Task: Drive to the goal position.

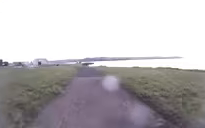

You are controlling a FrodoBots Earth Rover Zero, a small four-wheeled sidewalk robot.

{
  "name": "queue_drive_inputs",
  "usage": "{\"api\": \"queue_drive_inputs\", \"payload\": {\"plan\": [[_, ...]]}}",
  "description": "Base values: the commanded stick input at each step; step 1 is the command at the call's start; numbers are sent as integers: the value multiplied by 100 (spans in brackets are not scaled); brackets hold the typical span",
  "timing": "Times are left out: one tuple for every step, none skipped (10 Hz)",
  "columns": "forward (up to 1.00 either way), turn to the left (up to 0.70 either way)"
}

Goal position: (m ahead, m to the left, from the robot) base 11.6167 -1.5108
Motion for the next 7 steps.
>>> {"api": "queue_drive_inputs", "payload": {"plan": [[70, 0], [70, 0], [70, 0], [70, 0], [70, 0], [70, 0], [70, 0]]}}
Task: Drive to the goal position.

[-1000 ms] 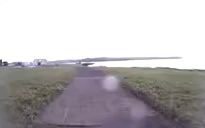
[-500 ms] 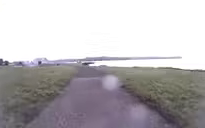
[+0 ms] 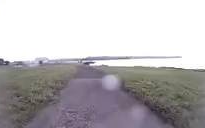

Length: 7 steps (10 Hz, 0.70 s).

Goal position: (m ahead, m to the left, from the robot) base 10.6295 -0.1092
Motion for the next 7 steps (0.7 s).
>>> {"api": "queue_drive_inputs", "payload": {"plan": [[70, 0], [70, 0], [70, 0], [70, 0], [70, 0], [70, 0], [70, 0]]}}
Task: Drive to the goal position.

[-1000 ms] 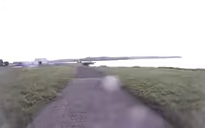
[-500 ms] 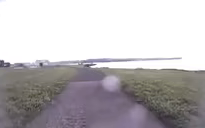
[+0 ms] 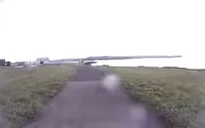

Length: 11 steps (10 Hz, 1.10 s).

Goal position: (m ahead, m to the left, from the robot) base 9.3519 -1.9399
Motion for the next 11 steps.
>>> {"api": "queue_drive_inputs", "payload": {"plan": [[70, 0], [70, 0], [70, 0], [70, 0], [70, 0], [70, 0], [70, 0], [70, 0], [70, 0], [70, 0], [70, 0]]}}
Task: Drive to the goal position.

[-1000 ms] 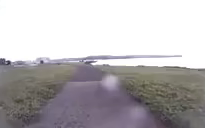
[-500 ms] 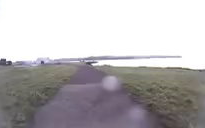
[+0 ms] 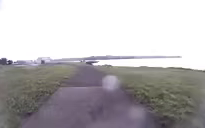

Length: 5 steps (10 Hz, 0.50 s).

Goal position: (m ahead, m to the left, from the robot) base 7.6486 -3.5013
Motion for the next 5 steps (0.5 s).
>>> {"api": "queue_drive_inputs", "payload": {"plan": [[70, 0], [70, 0], [70, 0], [70, 0], [70, 0]]}}
